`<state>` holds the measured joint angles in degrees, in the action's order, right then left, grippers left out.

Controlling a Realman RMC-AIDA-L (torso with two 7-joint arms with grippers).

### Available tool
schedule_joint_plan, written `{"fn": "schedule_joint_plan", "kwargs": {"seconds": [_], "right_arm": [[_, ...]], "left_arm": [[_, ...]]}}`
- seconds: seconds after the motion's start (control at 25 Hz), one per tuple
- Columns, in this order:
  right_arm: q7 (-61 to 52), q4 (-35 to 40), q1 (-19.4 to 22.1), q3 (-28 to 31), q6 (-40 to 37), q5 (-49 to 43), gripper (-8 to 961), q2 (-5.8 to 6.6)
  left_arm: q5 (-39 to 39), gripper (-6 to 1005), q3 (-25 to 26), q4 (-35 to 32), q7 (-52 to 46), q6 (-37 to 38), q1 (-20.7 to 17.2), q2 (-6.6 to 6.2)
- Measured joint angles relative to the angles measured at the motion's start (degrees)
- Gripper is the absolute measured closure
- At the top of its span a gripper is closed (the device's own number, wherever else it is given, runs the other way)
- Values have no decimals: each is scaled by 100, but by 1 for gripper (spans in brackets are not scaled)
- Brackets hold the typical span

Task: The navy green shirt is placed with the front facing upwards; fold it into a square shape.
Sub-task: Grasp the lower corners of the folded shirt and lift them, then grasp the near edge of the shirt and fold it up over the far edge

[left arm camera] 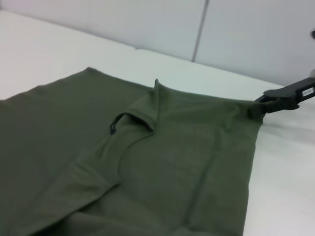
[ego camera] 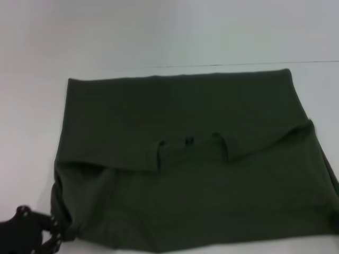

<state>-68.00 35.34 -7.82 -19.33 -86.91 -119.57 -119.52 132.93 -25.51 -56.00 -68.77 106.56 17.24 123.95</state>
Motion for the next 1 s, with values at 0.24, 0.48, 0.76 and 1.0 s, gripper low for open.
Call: {"fn": "schedule_joint_plan", "kwargs": {"seconds": [0.24, 0.48, 0.76, 1.0], "right_arm": [[544, 25, 647, 2, -637, -4, 894, -11], [697, 27, 978, 172, -900, -39, 894, 20], [99, 285, 648, 718, -1406, -94, 895, 50], [-1292, 712, -35, 751, -1400, -103, 895, 17]], "left_arm": [[135, 944, 487, -207, 593, 655, -425, 9], [441, 944, 722, -415, 764, 998, -593, 21], [292, 945, 1025, -390, 469, 1058, -422, -9], [-101, 945, 1390, -43, -19, 927, -130, -108]]}}
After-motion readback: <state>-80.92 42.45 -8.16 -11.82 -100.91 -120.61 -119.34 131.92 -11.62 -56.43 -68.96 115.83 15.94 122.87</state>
